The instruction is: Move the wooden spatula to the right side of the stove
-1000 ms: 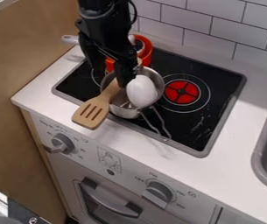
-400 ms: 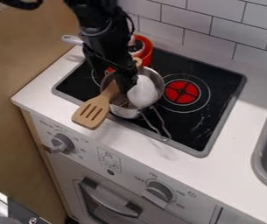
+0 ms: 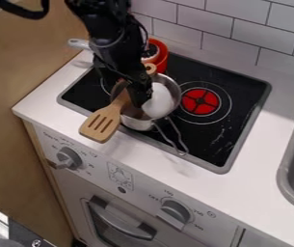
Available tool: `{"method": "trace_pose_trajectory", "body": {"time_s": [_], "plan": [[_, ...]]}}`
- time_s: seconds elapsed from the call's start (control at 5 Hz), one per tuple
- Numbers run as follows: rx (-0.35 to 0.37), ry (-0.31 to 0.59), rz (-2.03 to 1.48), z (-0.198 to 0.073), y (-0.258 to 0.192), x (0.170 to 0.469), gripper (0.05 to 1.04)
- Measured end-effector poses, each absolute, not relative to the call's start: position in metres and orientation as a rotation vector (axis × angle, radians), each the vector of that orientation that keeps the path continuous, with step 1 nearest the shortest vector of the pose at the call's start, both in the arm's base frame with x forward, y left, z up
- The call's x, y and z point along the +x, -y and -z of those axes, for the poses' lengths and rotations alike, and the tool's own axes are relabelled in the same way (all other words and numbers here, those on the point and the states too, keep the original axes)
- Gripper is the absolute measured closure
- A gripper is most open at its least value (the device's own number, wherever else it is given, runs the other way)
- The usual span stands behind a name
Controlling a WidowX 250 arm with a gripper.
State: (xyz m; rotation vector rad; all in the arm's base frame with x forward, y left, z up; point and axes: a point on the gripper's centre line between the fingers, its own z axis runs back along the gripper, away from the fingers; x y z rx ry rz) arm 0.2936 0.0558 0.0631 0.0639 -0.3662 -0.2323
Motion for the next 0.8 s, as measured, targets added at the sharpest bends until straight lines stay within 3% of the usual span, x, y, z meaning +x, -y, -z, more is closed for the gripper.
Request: {"method": "trace_pose_trajectory", "body": {"time_s": [0.8], "plan": [[0.026, 0.402, 0.255, -0.0543, -0.0610, 0.2964, 0.088]]}}
